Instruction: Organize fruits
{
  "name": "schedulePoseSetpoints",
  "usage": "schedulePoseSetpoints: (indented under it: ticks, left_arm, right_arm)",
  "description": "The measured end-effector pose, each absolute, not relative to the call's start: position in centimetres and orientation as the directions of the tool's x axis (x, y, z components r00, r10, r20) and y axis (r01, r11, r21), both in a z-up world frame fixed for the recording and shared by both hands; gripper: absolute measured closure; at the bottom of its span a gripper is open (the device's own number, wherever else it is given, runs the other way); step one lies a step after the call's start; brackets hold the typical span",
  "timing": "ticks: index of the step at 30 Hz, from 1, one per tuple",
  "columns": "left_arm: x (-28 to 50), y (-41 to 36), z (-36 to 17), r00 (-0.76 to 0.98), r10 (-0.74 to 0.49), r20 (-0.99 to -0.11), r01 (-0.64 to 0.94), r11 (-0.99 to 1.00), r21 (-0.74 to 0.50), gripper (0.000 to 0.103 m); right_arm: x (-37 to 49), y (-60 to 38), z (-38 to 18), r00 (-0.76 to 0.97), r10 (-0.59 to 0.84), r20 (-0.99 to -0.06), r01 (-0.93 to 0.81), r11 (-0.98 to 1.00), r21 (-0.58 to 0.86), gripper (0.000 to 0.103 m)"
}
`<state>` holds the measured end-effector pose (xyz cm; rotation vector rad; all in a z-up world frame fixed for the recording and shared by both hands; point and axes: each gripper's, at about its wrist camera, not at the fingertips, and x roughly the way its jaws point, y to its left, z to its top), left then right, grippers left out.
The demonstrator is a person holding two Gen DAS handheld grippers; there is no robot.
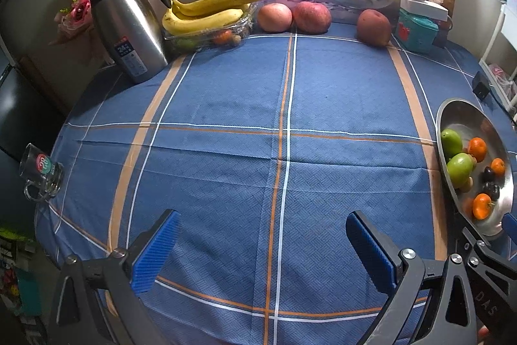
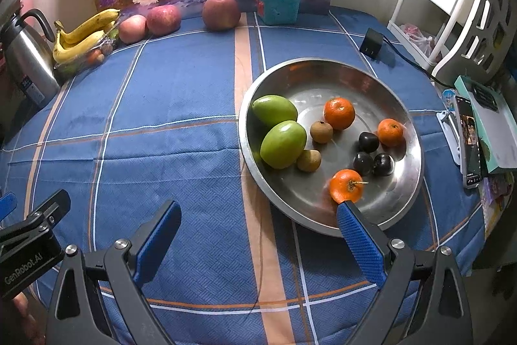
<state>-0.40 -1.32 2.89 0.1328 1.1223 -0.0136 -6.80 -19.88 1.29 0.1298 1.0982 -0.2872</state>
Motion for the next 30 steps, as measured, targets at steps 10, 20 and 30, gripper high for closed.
schedulePoseSetpoints:
  ticks: [10, 20, 30]
  left_arm:
    - [-0.2, -1.3, 2.7, 0.424, 0.050, -0.904, 0.082, 0.992, 0.094, 0.000]
    - [-0.3, -1.3, 2.3, 0.415, 0.046, -0.909, 0.086, 0.992, 0.089, 0.000]
    - [-0.3, -1.4, 2.3, 0.414, 0.047, -0.909, 0.085, 0.992, 0.090, 0.000]
  right_arm:
    - [-6.9, -20.6, 1.1, 0.415, -0.164, -0.895, 0.316, 0.948, -0.027, 0.006]
    - [-7.0, -21.3, 1.0, 0.405, -0.174, -0.898, 0.332, 0.943, -0.033, 0.006]
    - [-7.0, -21.6, 0.9, 0.401, -0.175, -0.899, 0.338, 0.940, -0.032, 0.006]
